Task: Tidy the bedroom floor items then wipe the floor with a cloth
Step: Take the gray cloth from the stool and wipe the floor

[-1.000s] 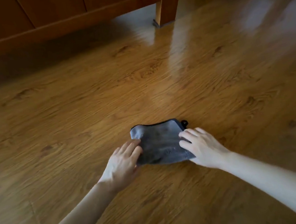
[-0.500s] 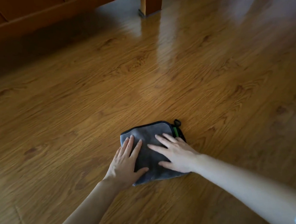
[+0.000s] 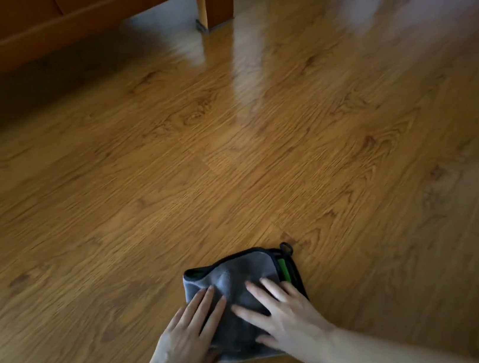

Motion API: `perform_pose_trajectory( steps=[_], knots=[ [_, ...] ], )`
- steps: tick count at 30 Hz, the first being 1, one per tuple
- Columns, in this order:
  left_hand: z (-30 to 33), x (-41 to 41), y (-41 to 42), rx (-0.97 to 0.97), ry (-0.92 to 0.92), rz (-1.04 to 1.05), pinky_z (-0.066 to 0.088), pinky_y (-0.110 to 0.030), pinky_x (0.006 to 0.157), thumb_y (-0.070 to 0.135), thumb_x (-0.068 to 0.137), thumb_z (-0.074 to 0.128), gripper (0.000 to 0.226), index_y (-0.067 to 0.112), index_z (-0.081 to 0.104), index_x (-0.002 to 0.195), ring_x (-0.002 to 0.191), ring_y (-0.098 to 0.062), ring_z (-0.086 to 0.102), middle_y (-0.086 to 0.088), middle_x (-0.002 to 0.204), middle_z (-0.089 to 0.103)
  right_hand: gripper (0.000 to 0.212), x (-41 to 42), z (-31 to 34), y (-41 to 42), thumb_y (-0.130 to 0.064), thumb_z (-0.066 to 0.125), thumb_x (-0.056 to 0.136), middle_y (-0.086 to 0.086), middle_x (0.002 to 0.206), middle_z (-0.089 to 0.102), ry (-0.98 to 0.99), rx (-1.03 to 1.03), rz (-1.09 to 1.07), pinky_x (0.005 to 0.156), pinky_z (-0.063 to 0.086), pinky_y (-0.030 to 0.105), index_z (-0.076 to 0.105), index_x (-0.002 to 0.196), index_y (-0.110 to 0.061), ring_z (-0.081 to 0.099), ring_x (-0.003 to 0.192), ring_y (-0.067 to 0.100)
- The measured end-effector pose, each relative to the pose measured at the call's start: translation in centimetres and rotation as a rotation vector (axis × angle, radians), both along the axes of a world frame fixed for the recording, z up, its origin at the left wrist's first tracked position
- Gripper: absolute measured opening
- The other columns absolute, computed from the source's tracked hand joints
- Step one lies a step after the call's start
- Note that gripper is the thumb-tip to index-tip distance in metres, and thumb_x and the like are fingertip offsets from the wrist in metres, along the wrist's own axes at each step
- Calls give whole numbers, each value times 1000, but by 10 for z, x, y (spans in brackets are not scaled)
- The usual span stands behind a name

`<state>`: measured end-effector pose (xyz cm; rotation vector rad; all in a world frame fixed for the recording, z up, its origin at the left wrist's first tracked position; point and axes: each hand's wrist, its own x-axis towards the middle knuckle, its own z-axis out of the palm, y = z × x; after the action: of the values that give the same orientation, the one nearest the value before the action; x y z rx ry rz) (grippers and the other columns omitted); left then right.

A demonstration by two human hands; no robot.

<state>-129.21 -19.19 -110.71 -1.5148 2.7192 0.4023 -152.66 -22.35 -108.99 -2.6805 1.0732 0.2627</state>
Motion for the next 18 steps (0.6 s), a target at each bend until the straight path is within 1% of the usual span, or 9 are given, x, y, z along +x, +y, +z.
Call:
perform_pose_trajectory(
  steps=[1,3,6,8,10,12,13,15,18],
  knots=[
    [4,-3,-11,3,-12,-6,51,-33,89,56,60,73,101,11,34,141,120,-26,54,-14,133,54,72,0,-2,-7,-61,72,64,3,124,61,-20,-42,14,77,55,32,47,128,-38,61,106,20],
    [9,-10,-37,-6,-37,-5,54,-39,82,43,43,89,101,10,49,130,111,-28,61,-15,127,59,66,0,-4,-27,-55,73,66,4,121,63,-43,-104,-10,79,54,33,53,126,-37,62,103,20],
    [10,-17,-81,-28,-90,22,53,-40,82,26,39,92,91,10,60,123,112,-30,60,-16,126,59,58,-1,-6,-62,-44,75,69,7,116,64,-83,-189,-102,77,53,35,59,123,-32,62,98,23],
    [14,-26,-118,-40,-87,45,54,-38,81,22,42,91,86,12,62,122,112,-30,60,-15,126,60,56,-2,-6,-88,-39,76,70,10,114,64,-93,-216,-172,72,54,35,60,123,-28,63,96,25],
    [24,-41,-151,-43,-69,140,47,-35,93,23,63,83,78,19,51,134,128,-27,47,-12,141,47,56,-4,-4,-118,-36,75,71,13,113,64,-76,-241,-267,69,54,37,59,124,-25,63,94,28],
    [25,-53,-182,3,-26,267,28,-31,109,24,89,60,66,29,28,146,144,-20,16,-4,156,19,58,-5,0,-145,-36,73,75,13,114,64,-43,-260,-353,72,52,39,55,129,-24,62,95,30],
    [24,-58,-193,45,-13,314,23,-30,112,24,93,53,62,32,23,147,145,-19,8,-2,157,12,60,-4,3,-157,-37,70,77,12,114,64,-20,-260,-366,76,50,39,52,132,-23,61,97,30],
    [18,-63,-208,66,16,332,22,-29,113,23,94,51,60,31,24,147,145,-18,5,0,157,10,60,-3,5,-175,-39,65,81,10,113,63,4,-254,-356,80,46,40,47,136,-23,59,102,30],
    [24,-60,-203,111,4,304,25,-29,112,23,93,53,59,31,27,145,143,-18,12,1,155,17,56,-1,6,-170,-37,63,81,13,104,63,-29,-229,-345,75,49,40,50,133,-18,57,99,32]
  ],
)
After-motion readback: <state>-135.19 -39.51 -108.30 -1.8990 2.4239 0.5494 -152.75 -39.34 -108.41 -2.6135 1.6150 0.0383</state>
